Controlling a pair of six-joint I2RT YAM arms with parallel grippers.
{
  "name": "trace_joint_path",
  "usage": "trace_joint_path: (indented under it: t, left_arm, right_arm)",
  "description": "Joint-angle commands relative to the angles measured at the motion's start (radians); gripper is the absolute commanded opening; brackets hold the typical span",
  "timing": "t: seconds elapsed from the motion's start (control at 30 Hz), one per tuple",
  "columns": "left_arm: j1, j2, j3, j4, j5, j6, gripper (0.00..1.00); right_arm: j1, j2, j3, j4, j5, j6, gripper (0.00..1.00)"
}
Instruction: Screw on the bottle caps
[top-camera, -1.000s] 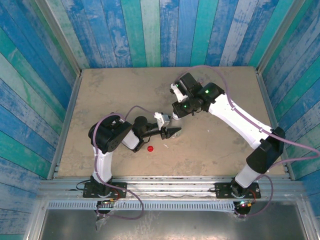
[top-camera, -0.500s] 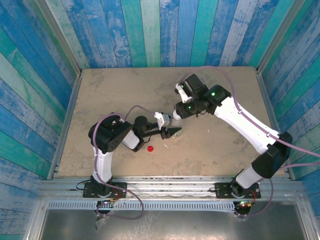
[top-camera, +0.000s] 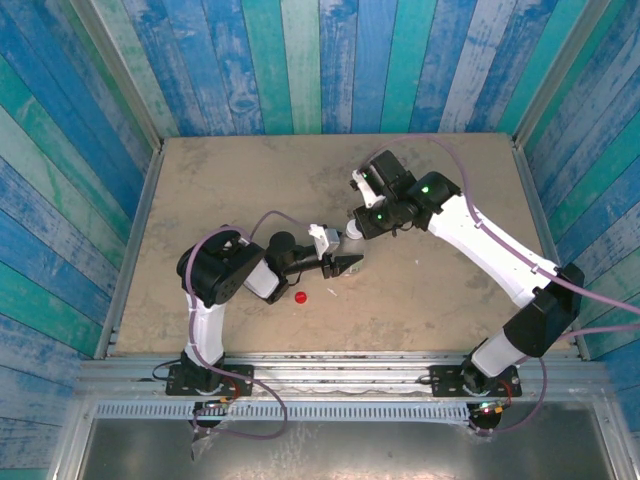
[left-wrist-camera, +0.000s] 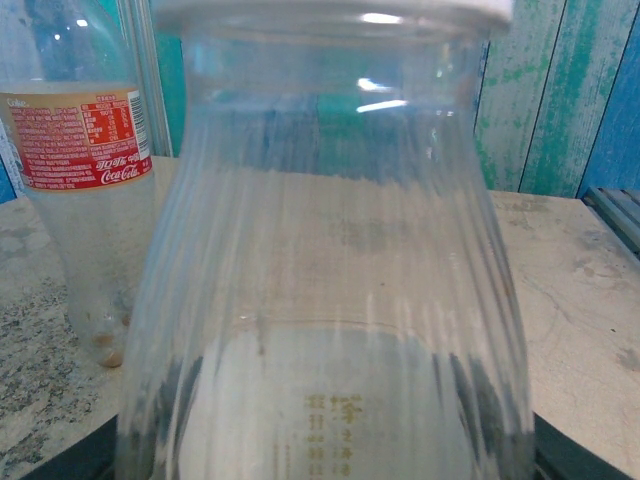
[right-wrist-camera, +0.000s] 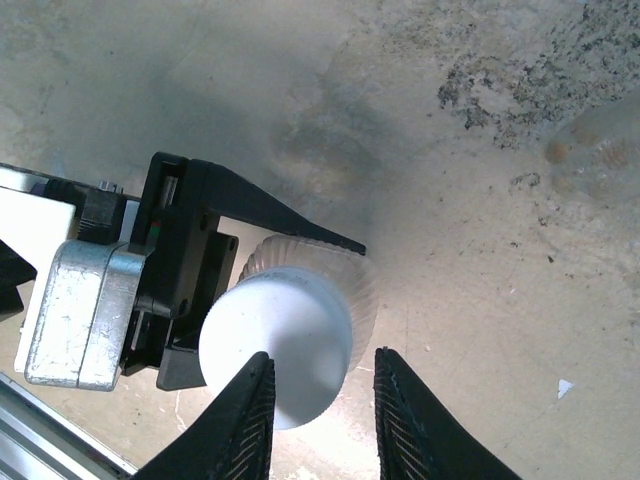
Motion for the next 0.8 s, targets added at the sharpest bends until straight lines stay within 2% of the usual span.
trace_joint_path:
  t: [0.0,0.2,0.3,0.4,0.77]
  left_arm:
    - [-0.008,0.032,-0.009,-0.126,0.007,0.004,0.6]
    - [-0.008,0.03,-0.011,-0.125,0.006,0.005,0.6]
    - [-0.008,0.031,-0.01,-0.125,0.007,0.005,0.6]
    - [-0.008,0.032,-0.011,-0.125,0.007,0.006,0.6]
    - [-0.008,0.029,-0.016,-0.131,0.002,0.007,0.6]
  right_arm:
    - [-0.005,0.002,-0.013,-0.003,-0.012,0.002,0.3]
    - [-0.005,0.002,0.021,-0.002,-0.025,-0.002,0.31]
    - [-0.005,-0.002,0.036,0.007,-0.023,-0.004,0.37]
    - [-0.008,0.0,0.032,0.021,-0.015,-0.002,0.39]
    - [-0.029,0.018,-0.019,0.066,-0.068,0.006,0.33]
